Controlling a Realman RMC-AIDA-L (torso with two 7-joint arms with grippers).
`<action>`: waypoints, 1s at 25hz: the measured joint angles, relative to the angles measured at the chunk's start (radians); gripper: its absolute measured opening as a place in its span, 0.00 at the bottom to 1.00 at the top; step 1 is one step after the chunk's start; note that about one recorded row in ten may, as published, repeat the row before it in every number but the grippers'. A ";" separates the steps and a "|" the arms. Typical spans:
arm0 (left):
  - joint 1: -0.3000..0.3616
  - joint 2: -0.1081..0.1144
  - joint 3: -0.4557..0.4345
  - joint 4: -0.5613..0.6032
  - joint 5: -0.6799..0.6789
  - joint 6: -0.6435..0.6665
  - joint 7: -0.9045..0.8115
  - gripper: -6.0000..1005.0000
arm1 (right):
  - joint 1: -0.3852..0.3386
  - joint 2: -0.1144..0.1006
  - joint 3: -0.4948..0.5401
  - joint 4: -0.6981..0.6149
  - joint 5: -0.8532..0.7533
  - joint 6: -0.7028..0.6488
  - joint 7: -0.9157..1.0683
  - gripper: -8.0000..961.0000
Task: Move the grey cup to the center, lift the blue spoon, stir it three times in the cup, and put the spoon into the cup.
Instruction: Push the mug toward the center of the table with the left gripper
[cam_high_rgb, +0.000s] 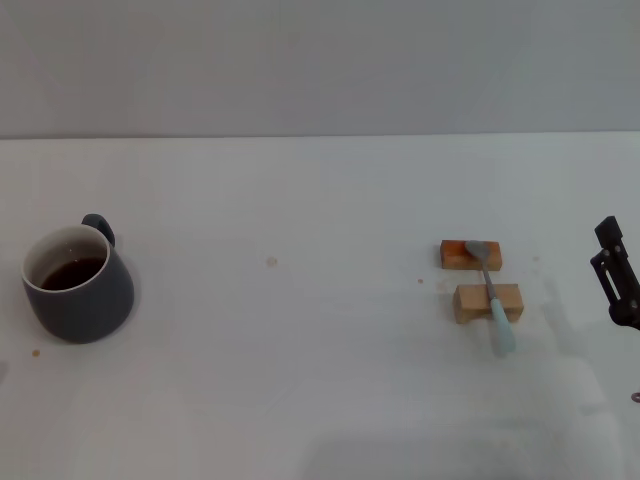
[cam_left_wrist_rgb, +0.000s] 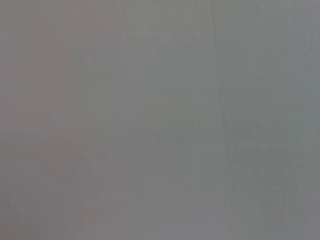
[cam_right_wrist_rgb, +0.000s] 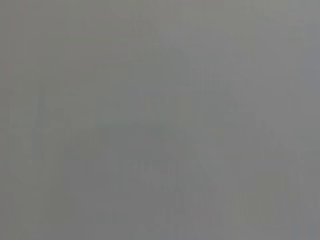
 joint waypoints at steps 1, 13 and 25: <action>0.000 0.000 0.000 0.001 0.000 0.000 0.000 0.00 | 0.000 0.000 -0.001 0.000 0.000 -0.003 0.000 0.71; -0.021 0.000 -0.001 0.013 0.003 -0.017 0.013 0.00 | -0.003 0.000 -0.002 0.005 0.000 -0.014 0.000 0.71; -0.177 0.003 -0.008 0.132 0.000 -0.126 0.020 0.00 | -0.008 -0.003 -0.001 0.002 0.000 -0.035 0.000 0.71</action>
